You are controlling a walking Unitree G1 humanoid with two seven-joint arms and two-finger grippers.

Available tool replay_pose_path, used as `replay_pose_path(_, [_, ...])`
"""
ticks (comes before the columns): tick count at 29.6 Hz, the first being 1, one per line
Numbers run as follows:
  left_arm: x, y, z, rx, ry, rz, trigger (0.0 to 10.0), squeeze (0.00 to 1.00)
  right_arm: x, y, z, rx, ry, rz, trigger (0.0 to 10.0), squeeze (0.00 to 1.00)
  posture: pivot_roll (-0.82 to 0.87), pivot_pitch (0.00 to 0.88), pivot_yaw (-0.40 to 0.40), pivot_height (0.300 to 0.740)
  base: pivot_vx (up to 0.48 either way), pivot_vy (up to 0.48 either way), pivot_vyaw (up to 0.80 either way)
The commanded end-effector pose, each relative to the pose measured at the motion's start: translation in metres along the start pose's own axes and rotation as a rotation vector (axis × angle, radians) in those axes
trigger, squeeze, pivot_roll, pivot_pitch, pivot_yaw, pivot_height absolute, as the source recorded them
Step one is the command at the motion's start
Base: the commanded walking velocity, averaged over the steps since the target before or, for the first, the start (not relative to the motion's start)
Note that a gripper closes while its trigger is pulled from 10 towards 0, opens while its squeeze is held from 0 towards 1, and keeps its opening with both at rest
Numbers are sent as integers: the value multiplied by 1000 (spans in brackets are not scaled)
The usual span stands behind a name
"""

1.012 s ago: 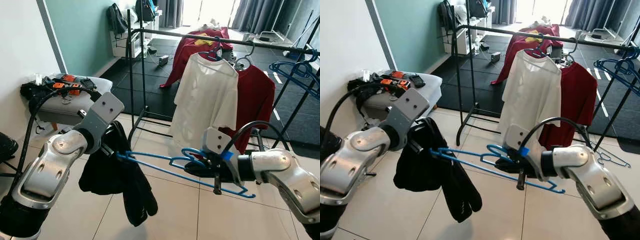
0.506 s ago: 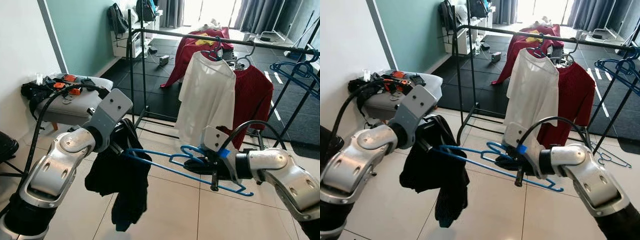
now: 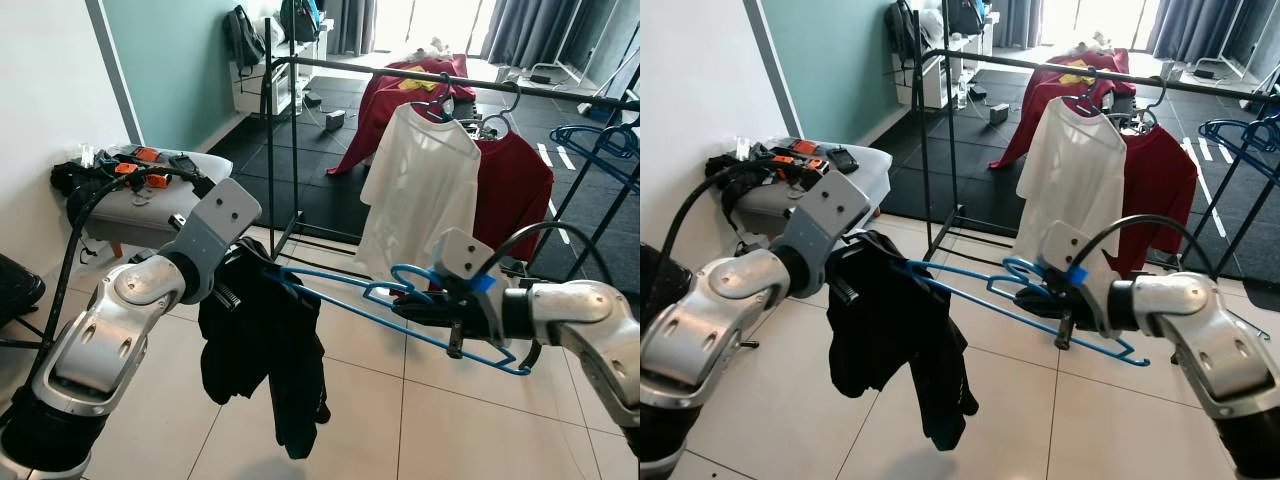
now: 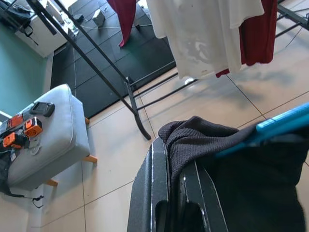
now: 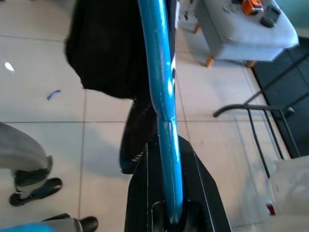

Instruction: Hang hanger

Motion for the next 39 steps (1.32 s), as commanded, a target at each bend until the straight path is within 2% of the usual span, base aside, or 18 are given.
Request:
replay_pose_path(1, [1, -2, 0, -2, 31, -6, 10000, 0, 13, -5, 4, 33, -25, -75, 10000, 0, -34, 0, 12, 740, 0, 0, 0])
replay_pose_path(6, [3, -2, -2, -11, 31, -14, 10000, 0, 17, -5, 2, 23, -28, -94, 10000, 0, -35, 0, 14, 740, 0, 0, 0])
replay_pose_path(11, [12, -2, -9, -45, 10, -55, 10000, 0, 6, 3, 1, -1, -17, -36, 10000, 0, -29, 0, 14, 740, 0, 0, 0])
replay_pose_path(17, [13, -3, -8, -46, 12, -55, 10000, 0, -3, 2, -2, -24, -1, 16, 10000, 0, -29, 0, 14, 740, 0, 0, 0])
replay_pose_path(27, [15, -4, -7, -44, 14, -60, 10000, 0, -8, 4, -3, -39, 8, 38, 10000, 0, -28, 0, 15, 740, 0, 0, 0])
replay_pose_path(35, [12, -4, -5, -41, 18, -49, 10000, 0, -7, 1, -6, -54, 11, 31, 10000, 0, -29, 0, 15, 740, 0, 0, 0])
replay_pose_path(39, [11, -6, 2, -14, 28, -40, 10000, 0, -13, -12, -16, -108, 22, 64, 10000, 0, -28, 0, 16, 740, 0, 0, 0])
Point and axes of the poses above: a point about 5 cm out from each wrist's last joint towards the gripper, its own y axis pointing out of the wrist towards the gripper, its own x axis along the axis of the wrist's last joint, z = x × y, the point moved 1 cm from there along y, pointing out of the wrist towards the gripper, and after that the axes turned 8 degrees about -y, right-handed, at the moved point
